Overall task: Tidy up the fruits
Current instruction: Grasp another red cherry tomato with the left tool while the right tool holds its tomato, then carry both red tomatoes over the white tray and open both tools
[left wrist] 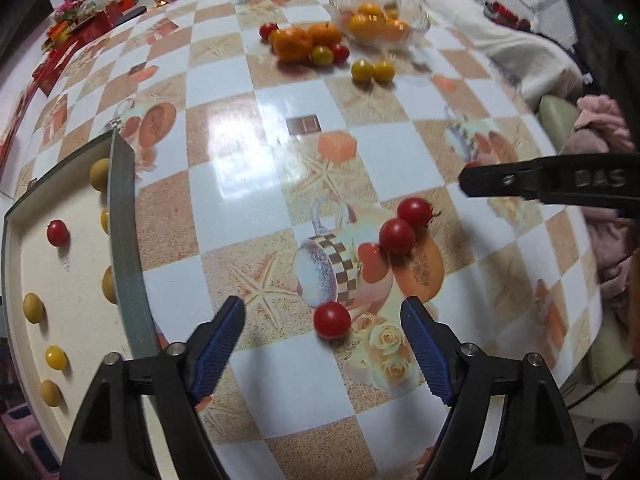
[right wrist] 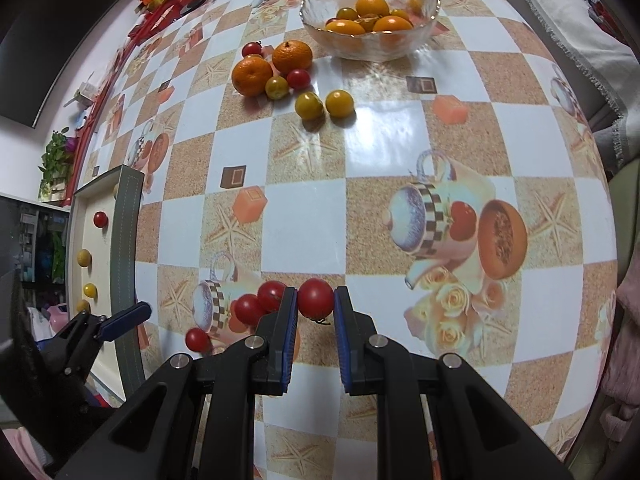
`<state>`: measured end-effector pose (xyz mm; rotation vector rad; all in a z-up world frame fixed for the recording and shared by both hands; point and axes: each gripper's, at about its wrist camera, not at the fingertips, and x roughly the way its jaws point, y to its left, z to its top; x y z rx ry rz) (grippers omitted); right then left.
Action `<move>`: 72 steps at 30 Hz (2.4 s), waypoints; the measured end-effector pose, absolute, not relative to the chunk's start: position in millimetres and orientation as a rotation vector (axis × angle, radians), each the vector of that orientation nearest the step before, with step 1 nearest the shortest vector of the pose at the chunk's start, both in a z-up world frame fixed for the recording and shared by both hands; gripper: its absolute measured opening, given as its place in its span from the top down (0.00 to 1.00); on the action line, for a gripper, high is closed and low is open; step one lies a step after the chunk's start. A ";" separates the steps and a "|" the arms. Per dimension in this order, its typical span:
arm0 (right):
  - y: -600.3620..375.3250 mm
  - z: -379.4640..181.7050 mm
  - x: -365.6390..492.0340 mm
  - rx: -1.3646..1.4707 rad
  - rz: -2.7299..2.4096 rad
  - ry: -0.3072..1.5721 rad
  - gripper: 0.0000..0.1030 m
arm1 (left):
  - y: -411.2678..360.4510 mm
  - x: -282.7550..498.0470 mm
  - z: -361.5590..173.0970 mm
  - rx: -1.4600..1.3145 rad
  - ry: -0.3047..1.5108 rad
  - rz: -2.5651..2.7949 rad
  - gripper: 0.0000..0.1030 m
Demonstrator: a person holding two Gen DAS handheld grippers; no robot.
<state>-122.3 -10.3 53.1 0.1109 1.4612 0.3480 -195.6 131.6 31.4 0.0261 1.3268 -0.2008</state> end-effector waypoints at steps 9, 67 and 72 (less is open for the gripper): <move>-17.8 53.8 -128.8 0.132 0.331 1.463 0.81 | 120.5 -191.8 14.2 0.115 1.359 -0.162 0.73; 287.9 48.4 -110.4 -0.250 0.787 1.506 0.81 | 327.5 -242.9 21.7 -0.259 1.327 0.165 0.79; 296.2 35.4 -109.1 -0.284 0.785 1.534 0.81 | 323.7 -242.0 15.4 -0.227 1.331 0.168 0.79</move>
